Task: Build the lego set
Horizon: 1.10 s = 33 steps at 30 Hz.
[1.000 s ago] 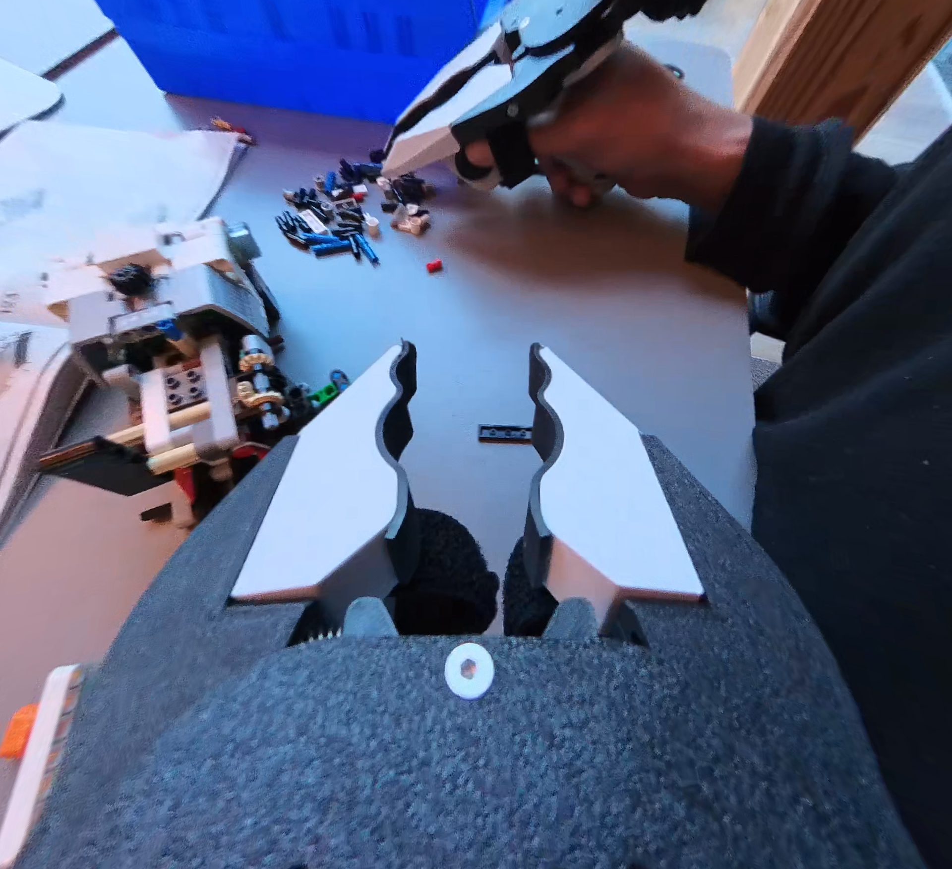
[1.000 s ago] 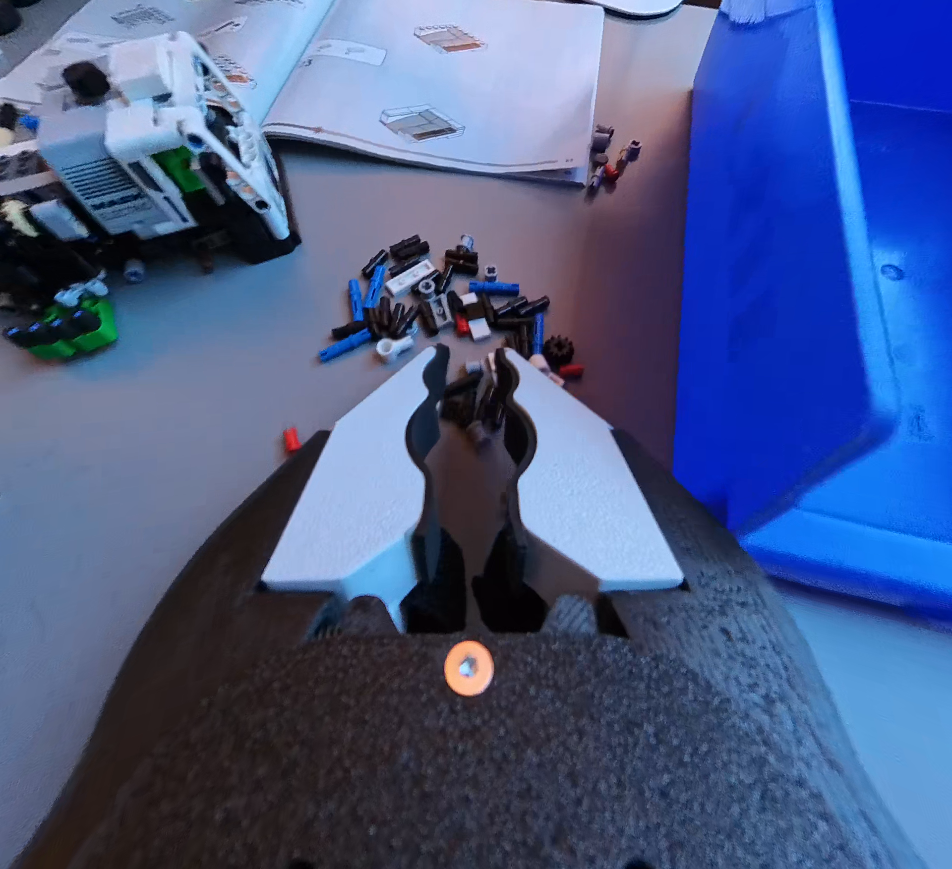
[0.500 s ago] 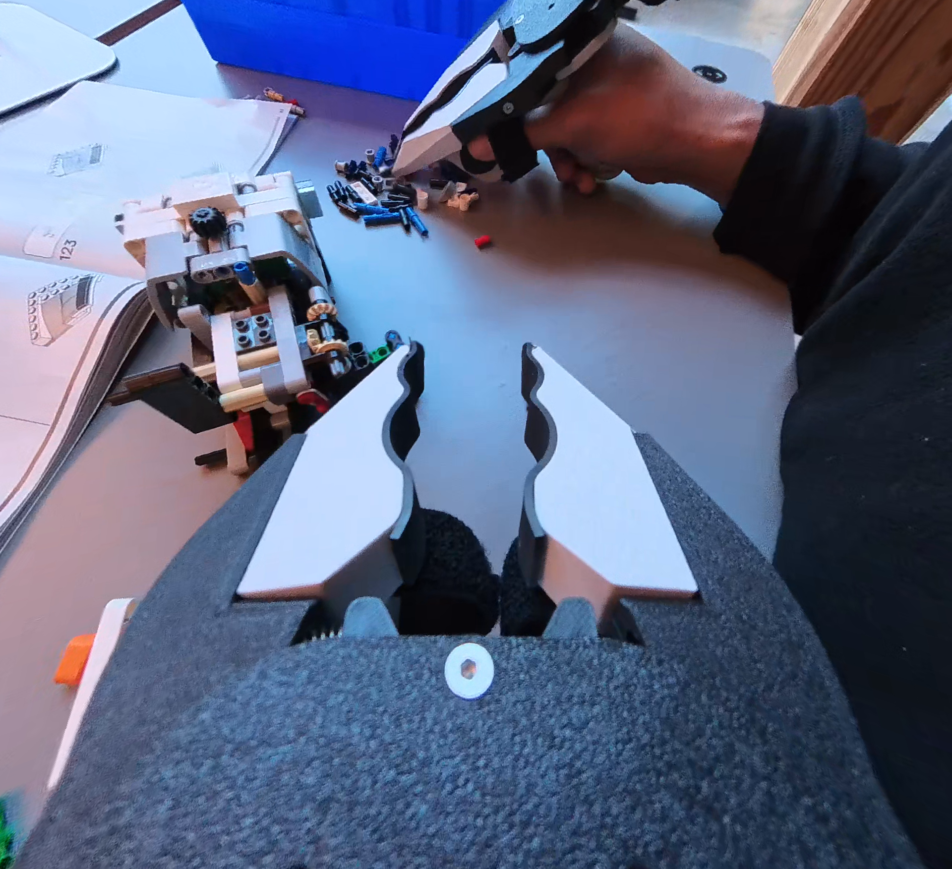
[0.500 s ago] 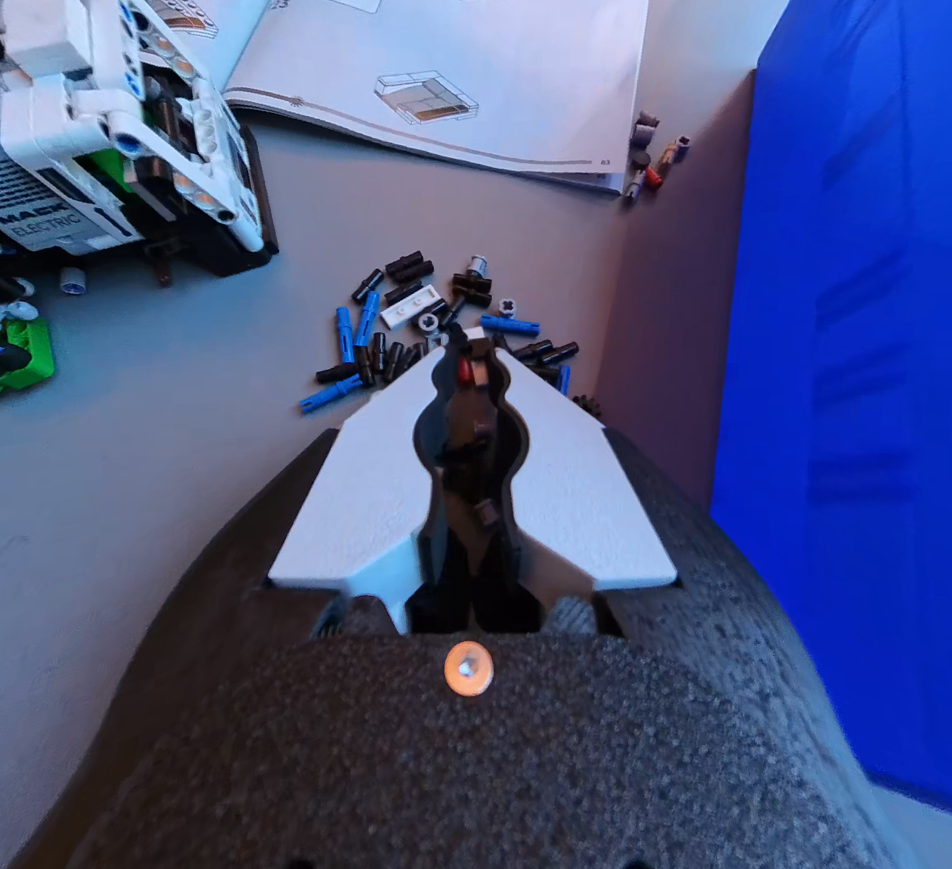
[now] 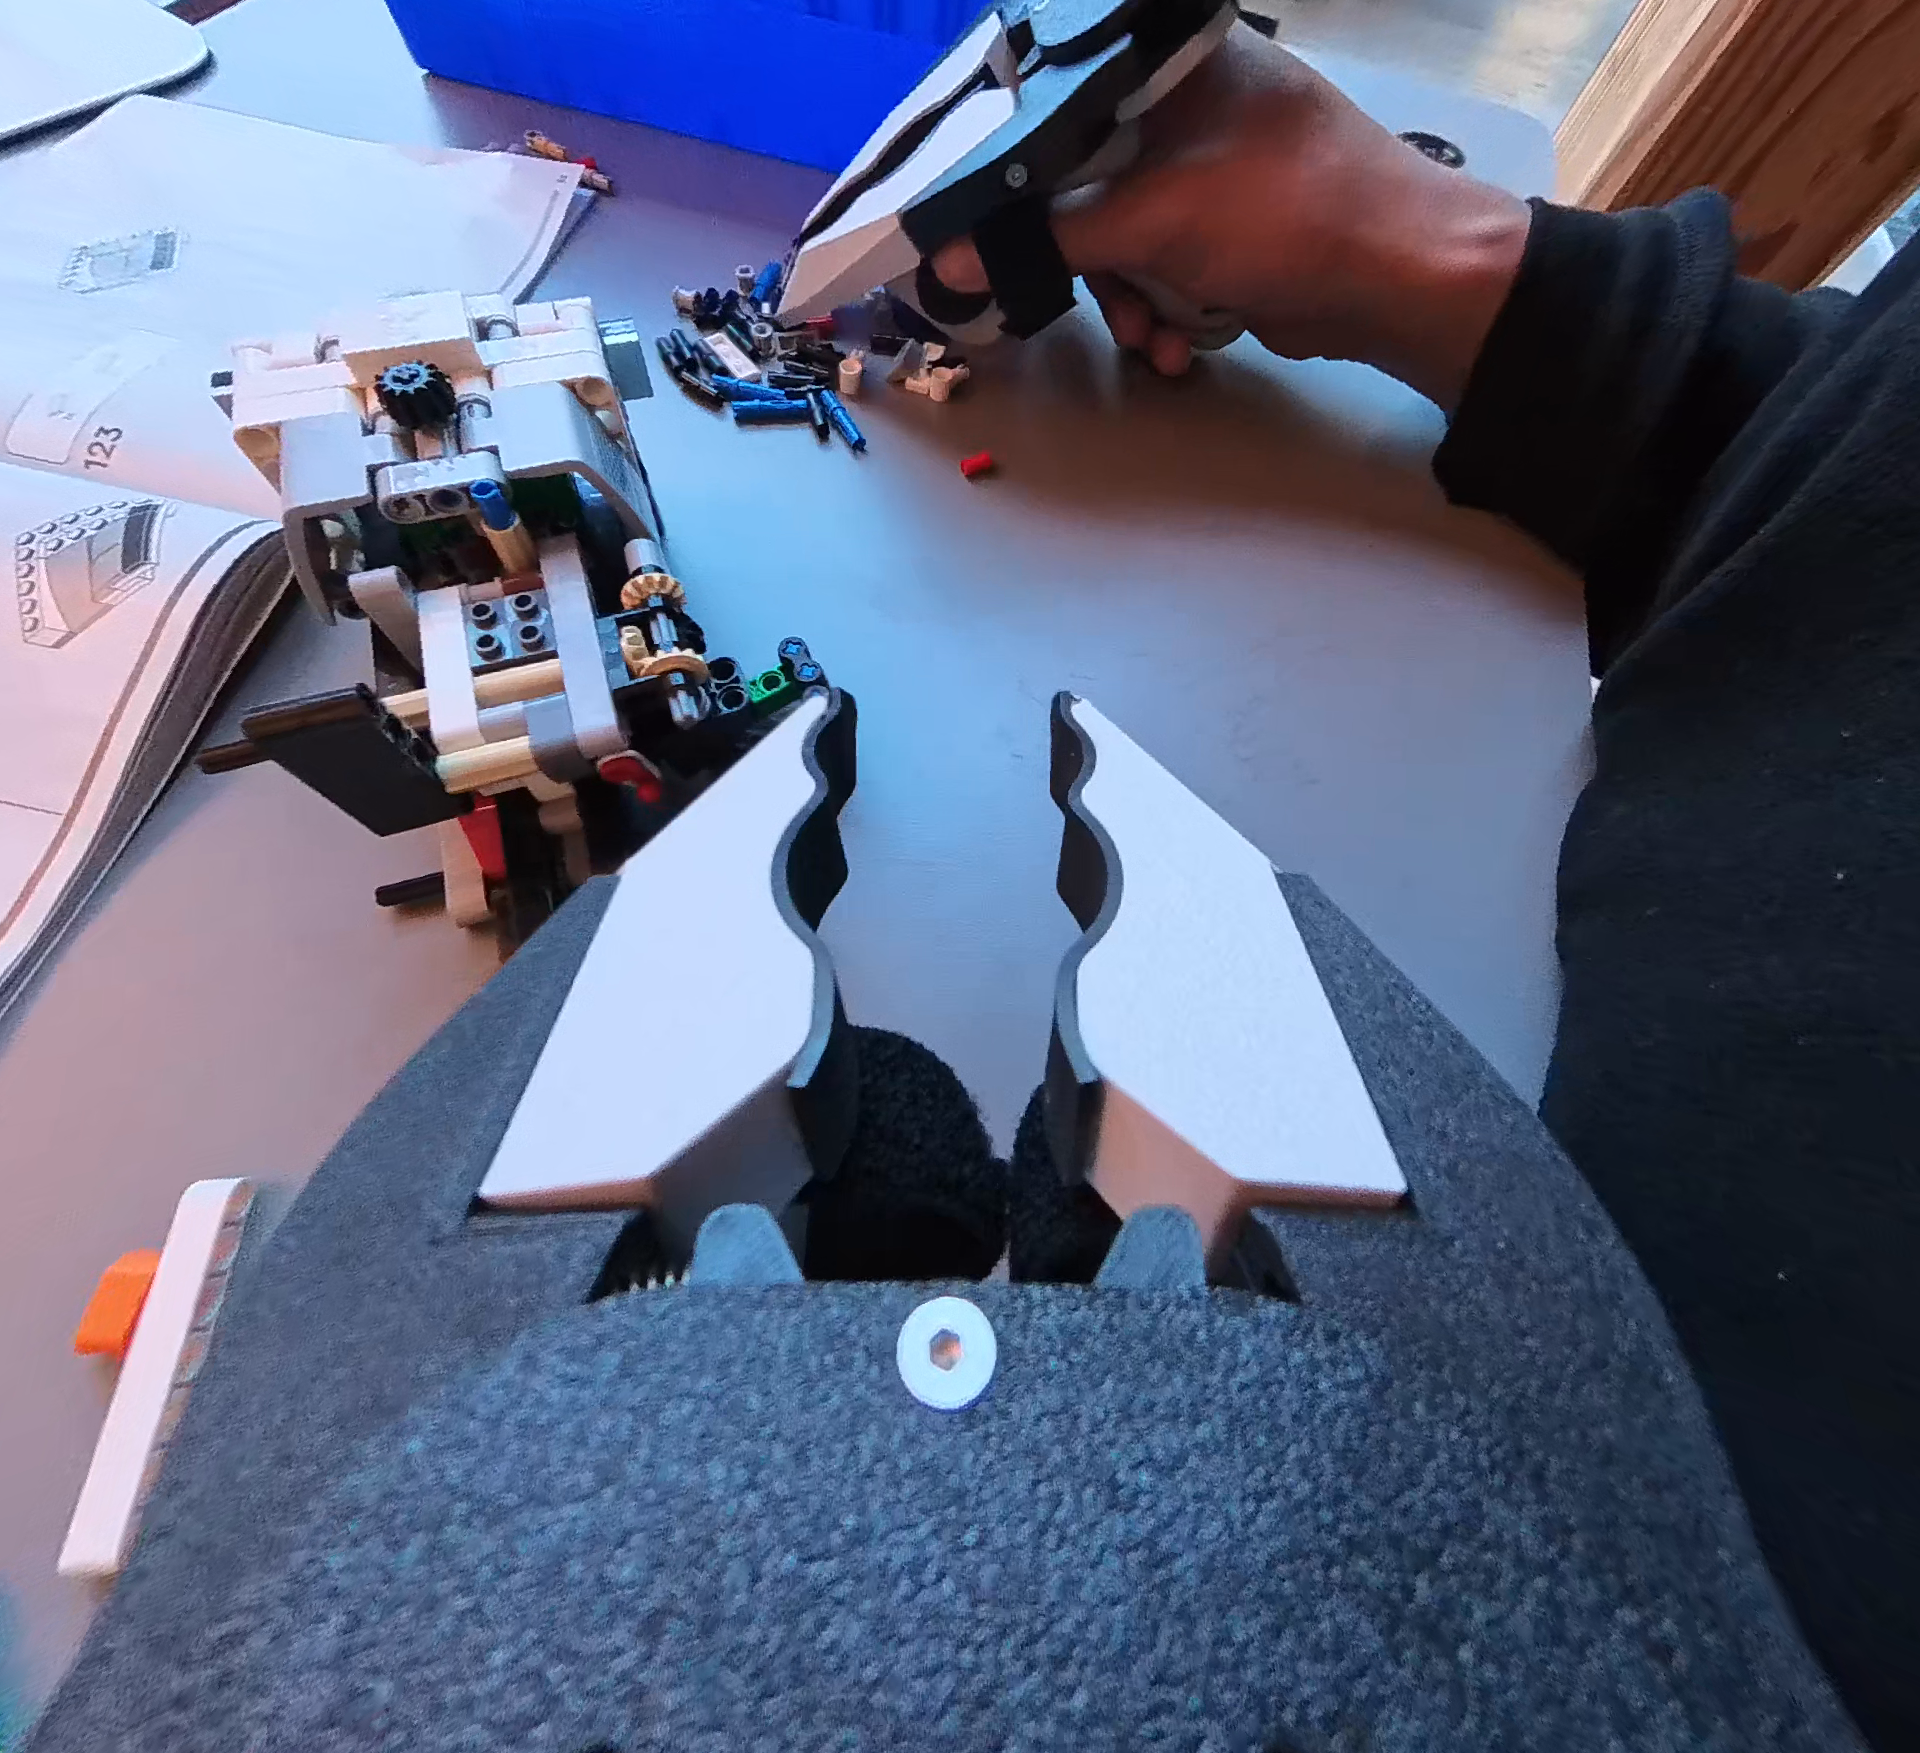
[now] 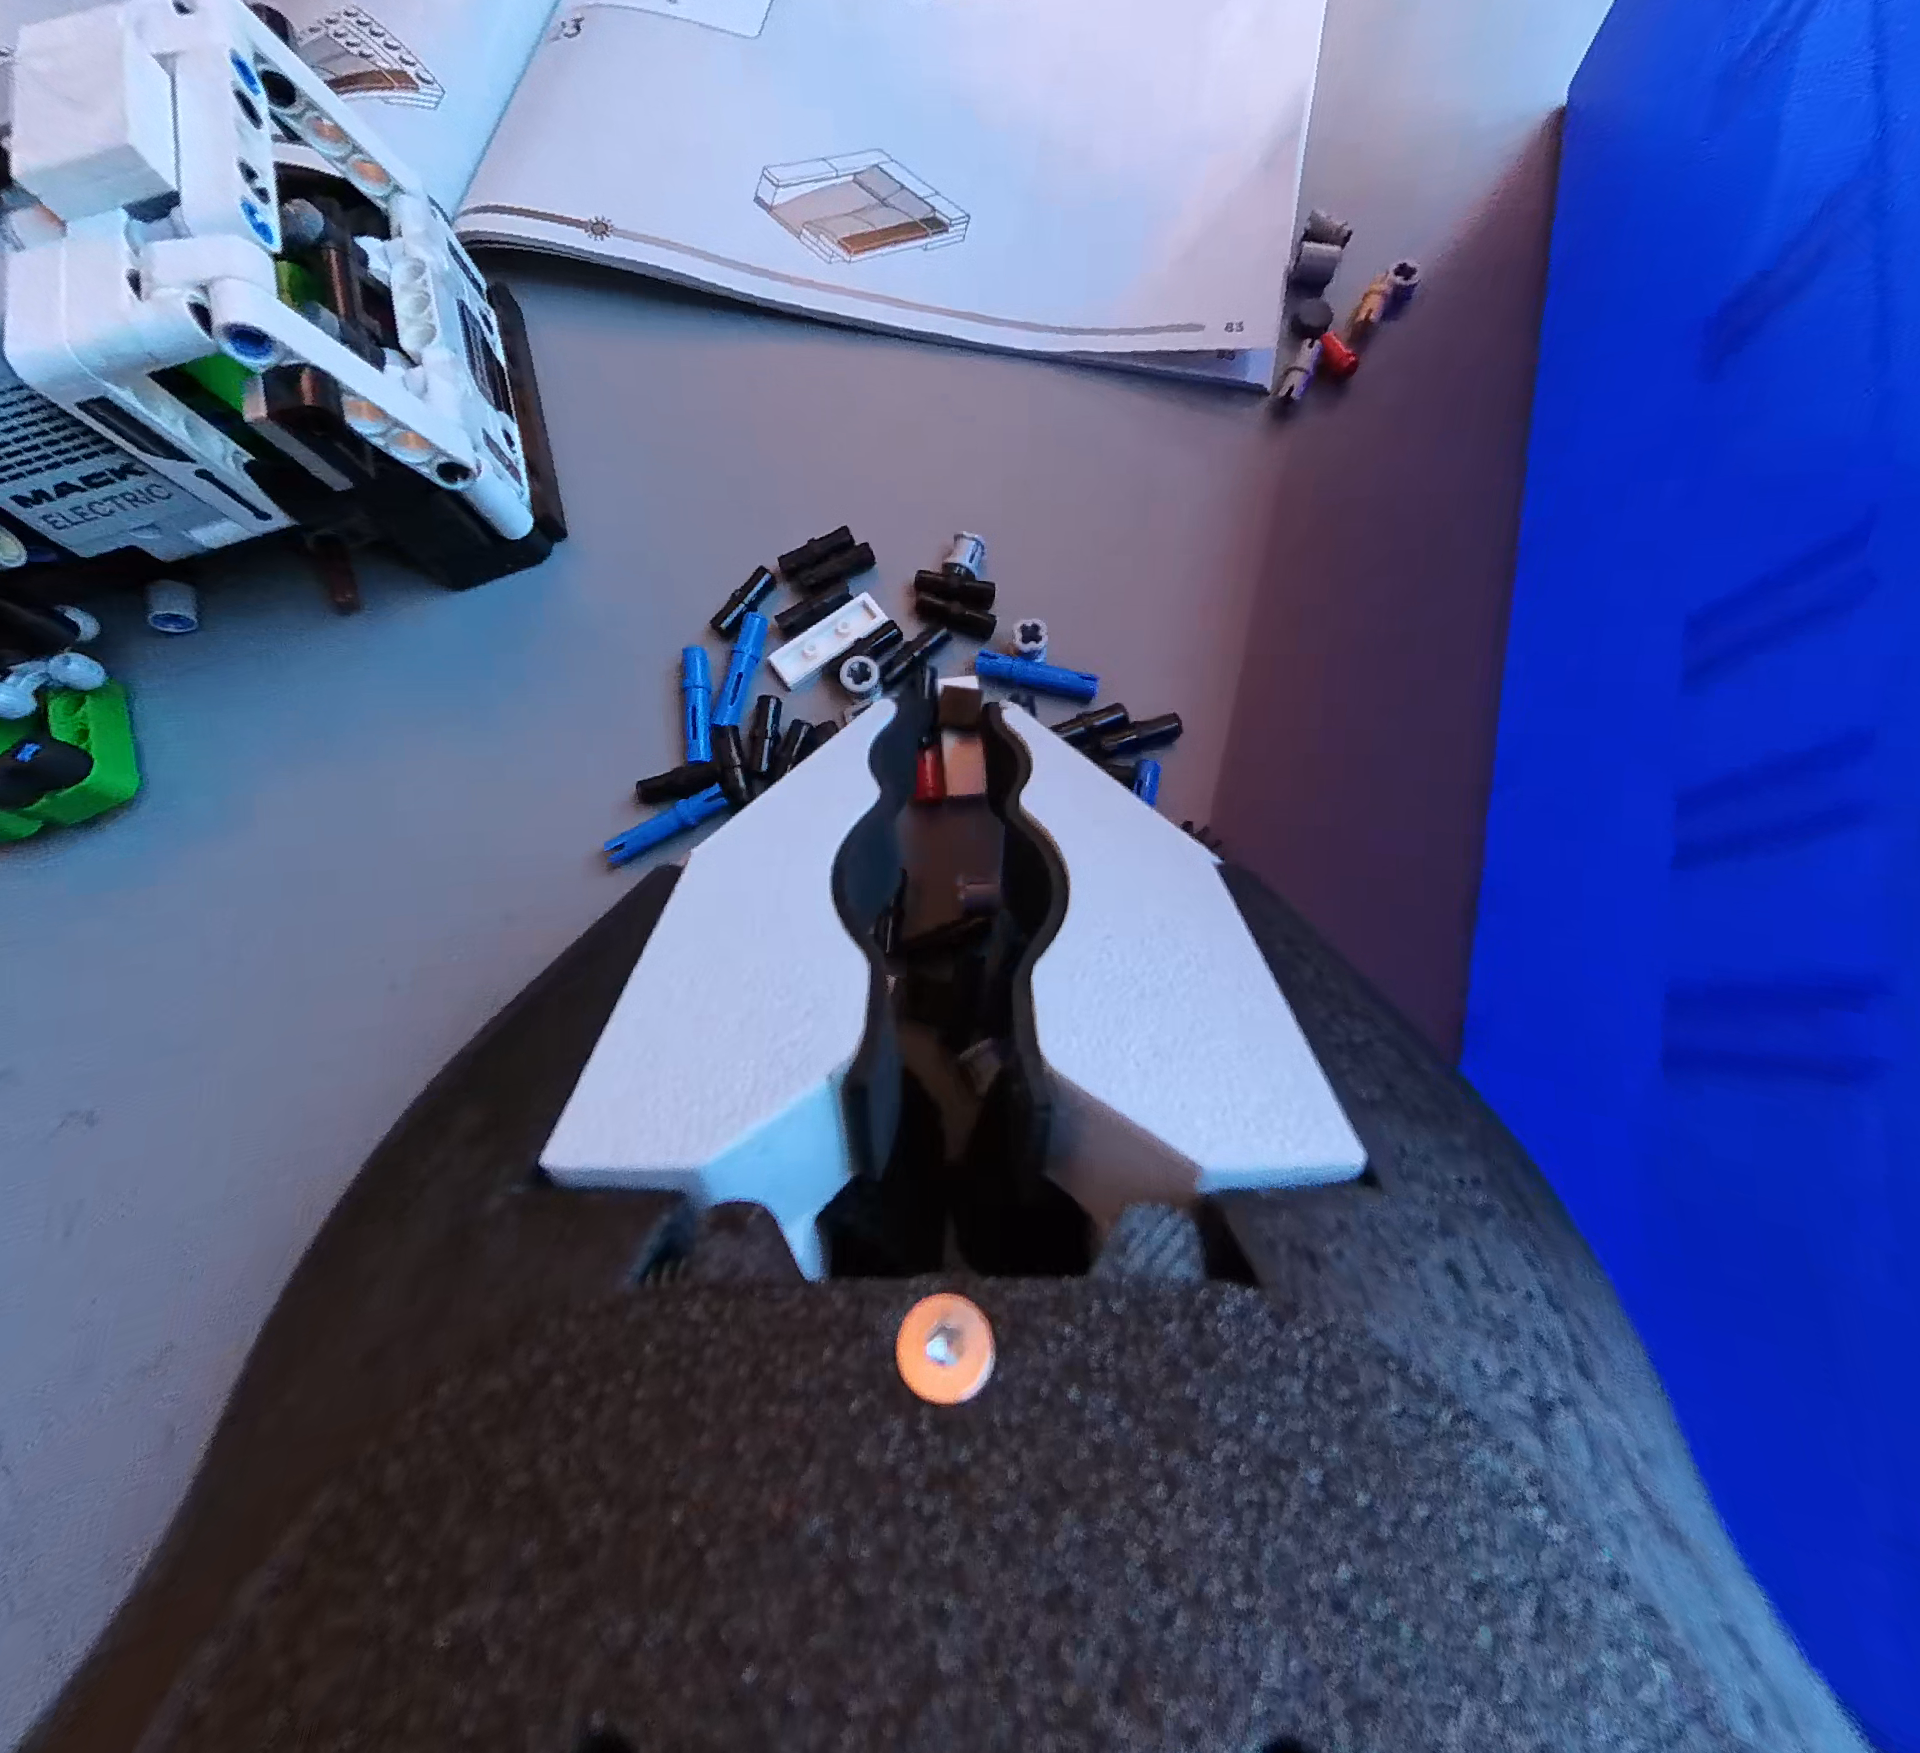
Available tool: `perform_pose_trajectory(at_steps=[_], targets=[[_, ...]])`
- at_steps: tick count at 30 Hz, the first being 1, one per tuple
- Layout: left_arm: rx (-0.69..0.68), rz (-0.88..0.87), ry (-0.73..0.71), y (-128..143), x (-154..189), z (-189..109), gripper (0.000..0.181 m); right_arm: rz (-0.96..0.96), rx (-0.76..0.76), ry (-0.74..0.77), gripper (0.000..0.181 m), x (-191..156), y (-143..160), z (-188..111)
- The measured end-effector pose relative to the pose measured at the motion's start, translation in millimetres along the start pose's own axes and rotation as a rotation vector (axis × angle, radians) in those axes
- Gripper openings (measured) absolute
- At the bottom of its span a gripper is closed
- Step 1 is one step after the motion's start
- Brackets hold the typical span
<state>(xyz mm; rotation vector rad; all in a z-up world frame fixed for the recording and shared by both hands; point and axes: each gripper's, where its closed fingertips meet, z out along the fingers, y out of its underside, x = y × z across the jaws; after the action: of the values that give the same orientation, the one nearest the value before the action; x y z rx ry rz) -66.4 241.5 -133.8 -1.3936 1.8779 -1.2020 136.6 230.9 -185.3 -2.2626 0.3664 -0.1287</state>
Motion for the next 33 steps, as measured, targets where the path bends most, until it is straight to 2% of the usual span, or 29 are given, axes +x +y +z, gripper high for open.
perform_pose_trajectory(at_steps=[9,14,16,21,23,26,30,33], targets=[[-0.008,0.010,-0.009,0.4,-0.3,-1.8,0.036,0.008,0.027,-0.009,0.007,-0.2,-2.8,-2.6],[-0.010,0.019,-0.019,-1.6,-0.2,-4.2,0.035,-0.010,0.089,-0.027,0.007,-7.1,-8.0,-14.5],[-0.007,0.018,-0.025,-2.5,-0.1,-6.2,0.035,-0.047,0.140,-0.080,0.007,-23.4,-13.4,-26.8],[-0.008,0.009,-0.045,-2.1,-0.8,-12.5,0.035,-0.213,0.217,-0.357,0.007,-98.3,-9.6,-58.3],[0.001,0.008,-0.059,-2.4,-0.7,-16.8,0.035,-0.286,0.170,-0.486,0.007,-129.7,6.6,-67.7],[0.010,0.011,-0.084,-1.0,-0.1,-24.6,0.035,-0.354,0.059,-0.567,0.007,-152.7,32.5,-73.0],[0.020,0.011,-0.106,3.5,2.1,-34.9,0.035,-0.386,-0.062,-0.581,0.007,-159.8,55.7,-71.9],[0.019,0.015,-0.122,7.9,3.7,-41.7,0.035,-0.398,-0.098,-0.566,0.007,-160.3,62.0,-69.1]])
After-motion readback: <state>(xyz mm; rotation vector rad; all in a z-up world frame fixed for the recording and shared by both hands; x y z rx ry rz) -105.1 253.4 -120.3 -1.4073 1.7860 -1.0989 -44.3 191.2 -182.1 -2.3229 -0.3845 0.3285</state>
